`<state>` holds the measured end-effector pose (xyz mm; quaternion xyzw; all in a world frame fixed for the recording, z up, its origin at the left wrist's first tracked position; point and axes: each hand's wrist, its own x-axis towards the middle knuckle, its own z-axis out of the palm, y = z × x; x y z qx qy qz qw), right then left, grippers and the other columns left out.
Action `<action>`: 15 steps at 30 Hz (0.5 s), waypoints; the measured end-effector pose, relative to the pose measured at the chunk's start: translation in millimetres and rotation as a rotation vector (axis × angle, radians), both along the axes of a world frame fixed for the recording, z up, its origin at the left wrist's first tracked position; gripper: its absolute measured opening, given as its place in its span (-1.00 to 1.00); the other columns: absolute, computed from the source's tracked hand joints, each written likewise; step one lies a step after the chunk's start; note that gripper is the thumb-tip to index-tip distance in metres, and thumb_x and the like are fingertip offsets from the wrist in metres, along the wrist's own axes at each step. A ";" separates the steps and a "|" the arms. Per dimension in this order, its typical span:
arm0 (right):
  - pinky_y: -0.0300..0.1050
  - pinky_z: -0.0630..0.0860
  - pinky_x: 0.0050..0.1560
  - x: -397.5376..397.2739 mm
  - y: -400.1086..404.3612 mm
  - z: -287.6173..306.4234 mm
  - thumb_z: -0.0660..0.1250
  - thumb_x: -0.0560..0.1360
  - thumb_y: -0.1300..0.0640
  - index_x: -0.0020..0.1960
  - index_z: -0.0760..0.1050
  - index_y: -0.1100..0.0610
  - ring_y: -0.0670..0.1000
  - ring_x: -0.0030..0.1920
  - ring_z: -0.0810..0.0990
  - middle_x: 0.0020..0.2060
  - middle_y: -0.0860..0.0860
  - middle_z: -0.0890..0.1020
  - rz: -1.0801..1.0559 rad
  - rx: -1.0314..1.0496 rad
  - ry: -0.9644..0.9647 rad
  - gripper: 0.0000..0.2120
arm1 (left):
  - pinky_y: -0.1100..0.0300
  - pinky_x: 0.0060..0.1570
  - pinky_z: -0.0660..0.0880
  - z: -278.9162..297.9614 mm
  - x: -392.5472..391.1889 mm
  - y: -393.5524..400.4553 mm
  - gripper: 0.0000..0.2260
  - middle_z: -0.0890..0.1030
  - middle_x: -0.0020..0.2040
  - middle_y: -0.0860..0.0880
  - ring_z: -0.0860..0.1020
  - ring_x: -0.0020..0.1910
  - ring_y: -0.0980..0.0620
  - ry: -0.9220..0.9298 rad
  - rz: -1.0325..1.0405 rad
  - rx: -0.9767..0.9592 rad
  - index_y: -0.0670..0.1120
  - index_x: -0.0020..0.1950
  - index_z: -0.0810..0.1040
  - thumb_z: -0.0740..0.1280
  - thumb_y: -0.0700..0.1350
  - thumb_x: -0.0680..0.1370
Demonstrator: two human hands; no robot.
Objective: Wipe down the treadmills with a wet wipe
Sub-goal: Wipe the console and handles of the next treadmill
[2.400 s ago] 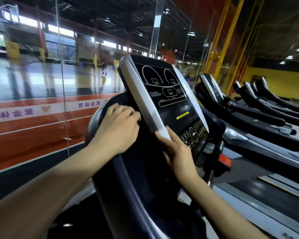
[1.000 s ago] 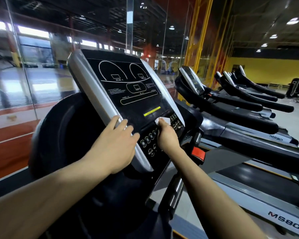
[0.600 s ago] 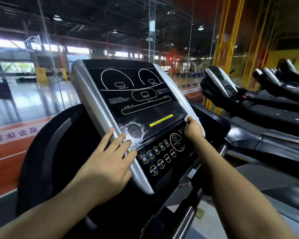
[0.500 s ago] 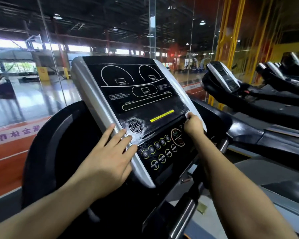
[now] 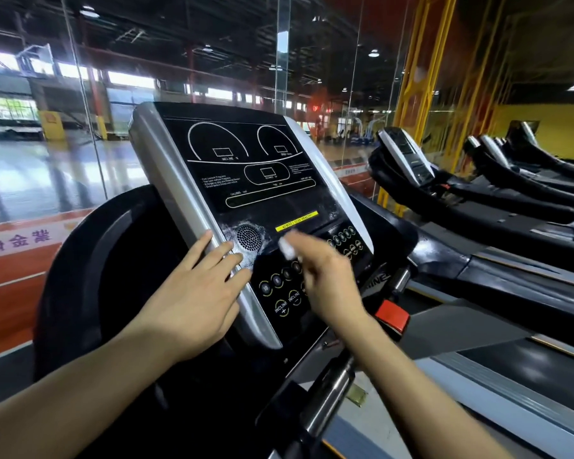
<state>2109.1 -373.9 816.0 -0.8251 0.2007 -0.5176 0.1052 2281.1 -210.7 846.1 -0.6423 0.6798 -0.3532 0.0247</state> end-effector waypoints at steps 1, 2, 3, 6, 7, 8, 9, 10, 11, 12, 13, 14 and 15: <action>-0.28 0.42 0.30 0.2 -12.3 17.0 0.23 0.40 0.48 0.26 0.62 0.10 -0.08 0.23 0.57 0.21 0.02 0.66 -0.059 0.024 -0.095 -0.47 | -0.25 0.46 0.24 0.0 0.4 -0.4 -0.52 0.64 0.22 -0.15 0.51 0.38 -0.20 0.001 -0.003 0.001 -0.09 0.22 0.64 0.05 0.05 0.53; -0.28 0.45 0.20 1.8 -27.8 32.8 0.23 0.43 0.46 0.18 0.63 0.13 -0.09 0.14 0.59 0.12 0.03 0.68 -0.117 0.054 -0.169 -0.56 | -0.25 0.46 0.23 -0.4 1.4 -0.8 -0.52 0.64 0.22 -0.15 0.51 0.38 -0.21 0.003 -0.007 0.002 -0.09 0.22 0.64 0.05 0.05 0.52; -0.19 0.45 0.05 4.7 -41.7 46.8 0.22 0.47 0.43 0.08 0.63 0.14 -0.08 -0.01 0.59 -0.02 0.04 0.68 -0.167 0.090 -0.189 -0.66 | -0.25 0.45 0.23 -0.6 2.5 -1.1 -0.53 0.64 0.22 -0.16 0.51 0.38 -0.21 0.005 -0.010 0.001 -0.09 0.22 0.64 0.06 0.04 0.52; 0.00 0.52 -0.05 34.0 -68.4 62.5 0.17 0.48 0.39 -0.01 0.56 0.03 0.08 -0.12 0.60 -0.16 0.07 0.64 -0.275 0.197 0.111 -0.68 | -0.23 0.45 0.19 -0.4 6.4 -0.4 -0.54 0.64 0.23 -0.16 0.52 0.37 -0.21 0.013 -0.041 -0.009 -0.10 0.23 0.64 0.09 0.02 0.51; -0.02 0.51 -0.04 46.6 -74.0 58.3 0.15 0.47 0.41 0.07 0.57 0.00 0.18 -0.02 0.64 -0.11 0.13 0.66 -0.285 0.221 0.234 -0.60 | -0.22 0.45 0.18 -0.9 8.0 -0.2 -0.54 0.64 0.23 -0.15 0.52 0.37 -0.20 0.019 -0.053 -0.013 -0.10 0.23 0.64 0.10 0.02 0.50; -0.04 0.50 0.00 55.0 -77.0 54.2 0.13 0.46 0.43 0.14 0.55 -0.02 0.25 0.05 0.63 -0.07 0.18 0.65 -0.302 0.253 0.308 -0.54 | -0.22 0.45 0.18 -1.8 8.1 0.0 -0.54 0.64 0.24 -0.15 0.52 0.37 -0.20 0.026 -0.063 -0.019 -0.10 0.24 0.64 0.11 0.02 0.50; -0.02 0.51 0.06 59.7 -83.0 53.6 0.11 0.46 0.44 0.19 0.53 -0.01 0.27 0.10 0.61 -0.02 0.21 0.64 -0.316 0.292 0.326 -0.51 | -0.22 0.44 0.18 -2.1 8.0 -0.5 -0.55 0.64 0.24 -0.15 0.53 0.37 -0.20 0.029 -0.071 -0.032 -0.10 0.24 0.65 0.12 0.01 0.50; 0.00 0.50 0.13 61.0 -91.6 56.6 0.11 0.49 0.43 0.20 0.54 0.03 0.26 0.13 0.60 0.03 0.23 0.64 -0.333 0.328 0.310 -0.54 | -0.21 0.44 0.18 -2.6 7.9 -1.2 -0.55 0.64 0.23 -0.15 0.53 0.37 -0.20 0.030 -0.076 -0.041 -0.10 0.22 0.65 0.13 0.01 0.49; 0.00 0.49 0.15 58.9 -101.7 60.8 0.14 0.51 0.40 0.14 0.56 0.08 0.22 0.11 0.60 0.04 0.21 0.63 -0.358 0.363 0.305 -0.63 | -0.21 0.44 0.18 -3.3 8.0 -1.9 -0.56 0.65 0.22 -0.15 0.54 0.36 -0.20 0.031 -0.079 -0.047 -0.10 0.21 0.66 0.13 0.00 0.48; -0.02 0.48 0.11 56.1 -114.2 65.2 0.16 0.53 0.38 -0.01 0.54 0.11 0.17 0.05 0.58 -0.01 0.18 0.60 -0.387 0.385 0.333 -0.75 | -0.21 0.44 0.18 -3.4 8.4 -2.6 -0.57 0.65 0.21 -0.15 0.55 0.35 -0.20 0.032 -0.080 -0.048 -0.11 0.18 0.66 0.14 0.00 0.47; -0.05 0.45 0.06 52.3 -129.1 68.6 0.17 0.54 0.35 -0.14 0.45 0.11 0.13 0.00 0.55 -0.07 0.16 0.56 -0.410 0.389 0.371 -0.81 | -0.21 0.46 0.17 -3.4 8.7 -3.1 -0.58 0.64 0.20 -0.15 0.55 0.34 -0.20 0.033 -0.079 -0.048 -0.11 0.17 0.66 0.15 -0.01 0.46; -0.04 0.44 0.07 49.0 -142.7 71.4 0.18 0.53 0.34 -0.18 0.36 0.11 0.12 0.02 0.55 -0.07 0.16 0.55 -0.429 0.390 0.406 -0.82 | -0.21 0.47 0.16 -3.6 9.2 -3.3 -0.59 0.64 0.21 -0.15 0.54 0.34 -0.20 0.034 -0.080 -0.050 -0.11 0.17 0.65 0.16 -0.02 0.46; -0.01 0.43 0.15 45.9 -152.3 75.3 0.18 0.53 0.32 -0.14 0.34 0.09 0.12 0.09 0.57 -0.01 0.16 0.57 -0.446 0.397 0.414 -0.84 | -0.21 0.48 0.16 -3.8 9.5 -3.3 -0.60 0.63 0.21 -0.14 0.54 0.35 -0.20 0.036 -0.081 -0.051 -0.11 0.18 0.65 0.17 -0.03 0.46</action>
